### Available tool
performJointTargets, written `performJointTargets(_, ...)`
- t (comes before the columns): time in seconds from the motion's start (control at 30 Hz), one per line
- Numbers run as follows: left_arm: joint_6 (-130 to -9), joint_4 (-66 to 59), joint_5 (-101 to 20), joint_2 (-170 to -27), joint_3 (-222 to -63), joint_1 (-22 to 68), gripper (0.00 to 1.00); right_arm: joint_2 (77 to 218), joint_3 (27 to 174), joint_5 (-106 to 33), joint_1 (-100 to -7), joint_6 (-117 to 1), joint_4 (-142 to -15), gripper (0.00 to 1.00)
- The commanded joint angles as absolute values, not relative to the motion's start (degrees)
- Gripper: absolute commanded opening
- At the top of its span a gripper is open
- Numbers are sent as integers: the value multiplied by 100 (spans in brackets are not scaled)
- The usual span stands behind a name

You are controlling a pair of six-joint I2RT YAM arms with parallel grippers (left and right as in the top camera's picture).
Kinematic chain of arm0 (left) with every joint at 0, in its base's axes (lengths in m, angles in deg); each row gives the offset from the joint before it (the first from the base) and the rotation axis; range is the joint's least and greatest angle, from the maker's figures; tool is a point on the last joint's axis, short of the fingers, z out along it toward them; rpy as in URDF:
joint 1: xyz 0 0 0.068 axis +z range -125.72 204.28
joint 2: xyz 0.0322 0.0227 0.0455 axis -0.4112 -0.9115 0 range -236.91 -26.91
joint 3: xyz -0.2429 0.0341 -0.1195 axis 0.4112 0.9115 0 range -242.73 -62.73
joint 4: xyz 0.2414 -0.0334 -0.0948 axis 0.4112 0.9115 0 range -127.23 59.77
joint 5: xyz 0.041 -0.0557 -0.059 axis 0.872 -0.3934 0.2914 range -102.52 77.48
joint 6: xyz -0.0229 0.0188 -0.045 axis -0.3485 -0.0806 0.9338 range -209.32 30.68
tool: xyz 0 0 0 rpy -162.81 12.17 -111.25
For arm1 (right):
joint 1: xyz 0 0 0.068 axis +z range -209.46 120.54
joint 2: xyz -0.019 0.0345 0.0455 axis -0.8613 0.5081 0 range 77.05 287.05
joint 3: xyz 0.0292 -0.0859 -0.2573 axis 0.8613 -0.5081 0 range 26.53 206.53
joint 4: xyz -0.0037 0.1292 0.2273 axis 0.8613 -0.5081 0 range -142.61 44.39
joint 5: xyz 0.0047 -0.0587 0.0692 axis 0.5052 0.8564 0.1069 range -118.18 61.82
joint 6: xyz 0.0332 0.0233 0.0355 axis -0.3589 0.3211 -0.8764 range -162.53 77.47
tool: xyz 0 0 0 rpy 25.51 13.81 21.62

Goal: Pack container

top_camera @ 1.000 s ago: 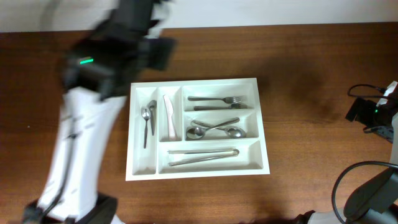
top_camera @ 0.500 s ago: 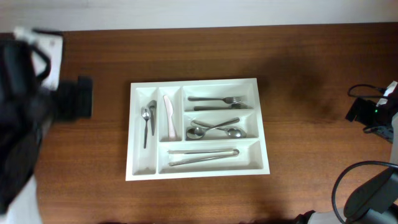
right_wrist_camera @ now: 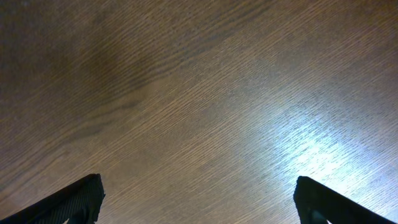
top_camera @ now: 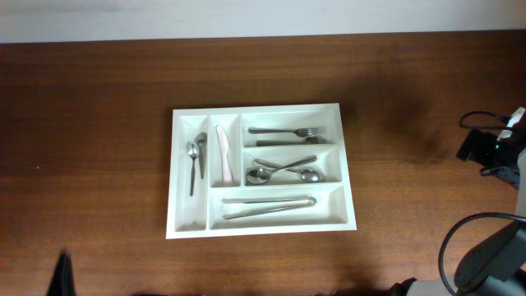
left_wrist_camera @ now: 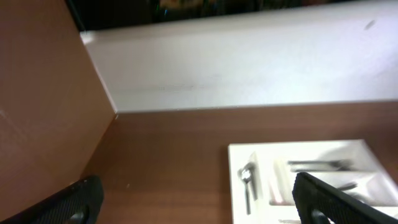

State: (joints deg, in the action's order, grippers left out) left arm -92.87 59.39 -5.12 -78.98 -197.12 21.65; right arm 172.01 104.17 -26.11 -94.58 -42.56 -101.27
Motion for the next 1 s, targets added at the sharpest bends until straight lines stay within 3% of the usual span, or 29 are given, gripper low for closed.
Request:
performJointTargets(0.0, -8870, 5943, -1024, -7607, -19485, 2193, 99, 17232, 10420, -2607, -9473, -4298, -10125, 99)
performJointTargets(0.17, -8116, 5943, -1046, -7321, -19030, 2193, 99, 17232, 10420, -2607, -9473, -4298, -10125, 99)
performJointTargets(0.97, -8271, 5941, -976, -7299, -17915, 2193, 99, 17232, 10420, -2605, -9473, -4298, -10125, 99)
